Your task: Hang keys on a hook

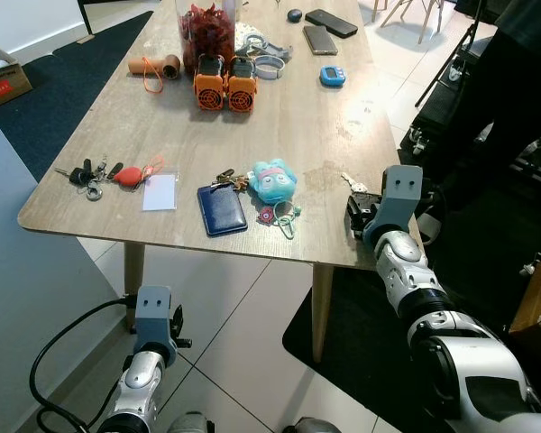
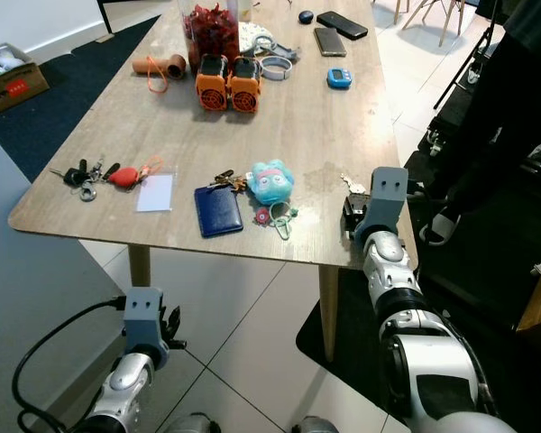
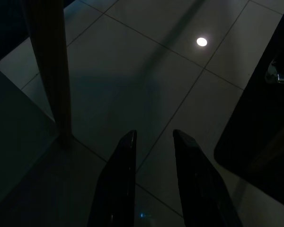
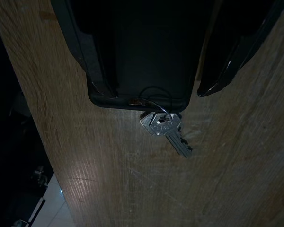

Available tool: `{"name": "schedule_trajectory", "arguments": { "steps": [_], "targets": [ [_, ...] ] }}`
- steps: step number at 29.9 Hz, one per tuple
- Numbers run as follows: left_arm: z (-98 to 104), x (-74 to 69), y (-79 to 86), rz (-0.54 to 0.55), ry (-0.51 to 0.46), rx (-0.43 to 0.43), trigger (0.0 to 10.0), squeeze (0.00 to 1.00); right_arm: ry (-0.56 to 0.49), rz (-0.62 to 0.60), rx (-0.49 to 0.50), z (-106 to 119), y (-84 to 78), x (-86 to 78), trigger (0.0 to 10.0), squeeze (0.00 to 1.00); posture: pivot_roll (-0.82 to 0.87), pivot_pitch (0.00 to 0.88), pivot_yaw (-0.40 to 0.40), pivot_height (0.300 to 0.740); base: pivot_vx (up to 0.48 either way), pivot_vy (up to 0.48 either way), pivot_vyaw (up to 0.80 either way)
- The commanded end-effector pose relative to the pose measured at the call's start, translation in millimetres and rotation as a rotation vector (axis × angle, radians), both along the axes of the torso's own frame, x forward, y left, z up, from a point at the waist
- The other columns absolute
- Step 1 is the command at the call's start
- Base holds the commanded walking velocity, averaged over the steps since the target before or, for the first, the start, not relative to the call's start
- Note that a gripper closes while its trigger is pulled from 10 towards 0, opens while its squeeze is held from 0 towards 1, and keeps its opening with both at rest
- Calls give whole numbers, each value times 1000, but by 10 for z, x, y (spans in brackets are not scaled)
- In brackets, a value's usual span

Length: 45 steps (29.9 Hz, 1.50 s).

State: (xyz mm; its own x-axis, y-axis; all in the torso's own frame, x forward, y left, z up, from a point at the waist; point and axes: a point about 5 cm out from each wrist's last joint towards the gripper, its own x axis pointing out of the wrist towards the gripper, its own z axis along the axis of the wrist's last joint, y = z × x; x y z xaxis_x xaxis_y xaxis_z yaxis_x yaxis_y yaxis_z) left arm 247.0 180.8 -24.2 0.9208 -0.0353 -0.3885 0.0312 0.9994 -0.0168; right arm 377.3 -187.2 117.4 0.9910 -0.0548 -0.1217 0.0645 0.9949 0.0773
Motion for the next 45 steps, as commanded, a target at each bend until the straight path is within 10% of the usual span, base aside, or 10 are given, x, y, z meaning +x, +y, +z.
{"name": "schedule_trajectory", "arguments": {
  "steps": [1,7,10,11,18,19,22,23,24,45],
  "targets": [
    [-50,-57,-35,-5,27,-10,10000,0,21,-10,1,-70,-23,-32,10000,0,82,158,-69,740,0,0,0],
    [-53,-57,-44,-9,31,-10,10000,0,35,-26,0,-101,-46,-49,5216,0,83,157,-65,740,0,0,0],
    [-53,-56,-48,-9,32,-11,10000,0,37,-32,-1,-104,-52,-50,5725,0,83,157,-65,740,0,0,0],
    [-53,-55,-50,-9,32,-11,10000,0,40,-37,-3,-104,-57,-49,10000,0,84,158,-65,740,0,0,0],
    [-54,-51,-55,-9,36,-11,10000,0,47,-49,-4,-98,-67,-41,10000,0,85,160,-65,740,0,0,0],
    [-54,-48,-59,-9,38,-11,10000,0,43,-49,6,-76,-62,-28,0,0,84,160,-66,740,0,0,0],
    [-55,-46,-61,-8,41,-11,10000,0,41,-49,9,-64,-58,-20,0,0,84,160,-66,740,0,0,0],
    [-57,-47,-62,-9,42,-11,10000,0,43,-52,4,-63,-59,-19,1882,0,84,160,-66,740,0,0,0],
    [-58,-47,-63,-9,43,-11,10000,0,46,-56,0,-65,-62,-19,10000,0,84,160,-66,740,0,0,0],
    [-76,-61,-74,-12,60,-11,10000,0,43,-100,1,1,-69,22,10000,0,81,167,-64,740,0,0,0]
  ]
}}
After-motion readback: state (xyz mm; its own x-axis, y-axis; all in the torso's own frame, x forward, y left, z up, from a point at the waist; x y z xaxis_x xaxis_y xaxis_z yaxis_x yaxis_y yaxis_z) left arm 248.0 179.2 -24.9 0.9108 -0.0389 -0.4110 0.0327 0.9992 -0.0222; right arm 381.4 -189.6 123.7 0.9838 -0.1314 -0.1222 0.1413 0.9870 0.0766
